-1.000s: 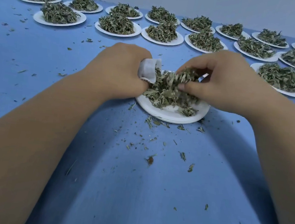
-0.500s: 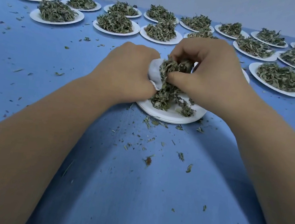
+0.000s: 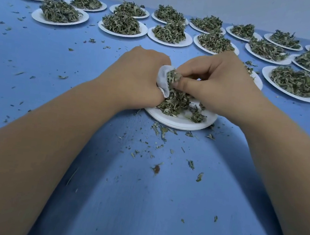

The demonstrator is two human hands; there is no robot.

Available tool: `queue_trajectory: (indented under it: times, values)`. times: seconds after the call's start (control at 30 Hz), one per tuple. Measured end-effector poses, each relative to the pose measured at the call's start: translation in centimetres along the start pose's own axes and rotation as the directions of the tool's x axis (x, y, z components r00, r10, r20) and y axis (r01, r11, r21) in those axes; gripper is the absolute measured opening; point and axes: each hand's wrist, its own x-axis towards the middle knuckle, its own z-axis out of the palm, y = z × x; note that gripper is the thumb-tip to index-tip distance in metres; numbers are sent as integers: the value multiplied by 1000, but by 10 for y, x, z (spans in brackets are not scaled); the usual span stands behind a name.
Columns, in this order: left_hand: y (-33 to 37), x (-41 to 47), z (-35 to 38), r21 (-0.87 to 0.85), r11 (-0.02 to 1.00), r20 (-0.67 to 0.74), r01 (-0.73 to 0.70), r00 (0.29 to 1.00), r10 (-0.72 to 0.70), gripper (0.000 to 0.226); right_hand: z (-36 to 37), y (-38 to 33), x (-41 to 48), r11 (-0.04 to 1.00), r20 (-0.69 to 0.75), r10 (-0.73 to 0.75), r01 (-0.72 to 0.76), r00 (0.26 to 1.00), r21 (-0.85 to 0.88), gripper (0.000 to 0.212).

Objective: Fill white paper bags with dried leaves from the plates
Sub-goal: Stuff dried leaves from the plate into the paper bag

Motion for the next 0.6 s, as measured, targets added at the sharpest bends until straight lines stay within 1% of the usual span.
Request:
queue_trajectory:
  times: [0.1,0.17,0.27,0.37,0.43,0.5,0.53,0.6]
  values:
    - [-2,0,2,-5,1000,-27,-2,1000,2,18,6,1,3,999,-80,40,-40,996,-1,19]
    - [-1,-1,2,-25,1000,-57,-19,998,17,15,9,2,5,997,-117,70,-72,991,-13,18]
    - [8,0,4,-4,997,-54,-74,996,74,17,13,4,10,985,-99,137,-146,986,-93,25]
    - [16,3,5,48,993,-37,-106,994,108,17,11,2,12,974,-72,114,-125,991,-187,19]
    - [12,3,1,36,996,-50,-87,995,89,17,8,2,13,980,-90,102,-116,991,-162,18]
    - [3,1,-3,6,1000,-61,-28,998,28,17,3,3,11,990,-87,115,-121,990,-77,20]
    - [0,-1,-4,-6,1000,-59,8,998,-9,17,0,4,9,992,-67,123,-125,990,-22,22]
    - [-4,-4,-5,-46,997,-67,65,995,-68,15,-8,7,6,989,16,136,-136,991,53,25]
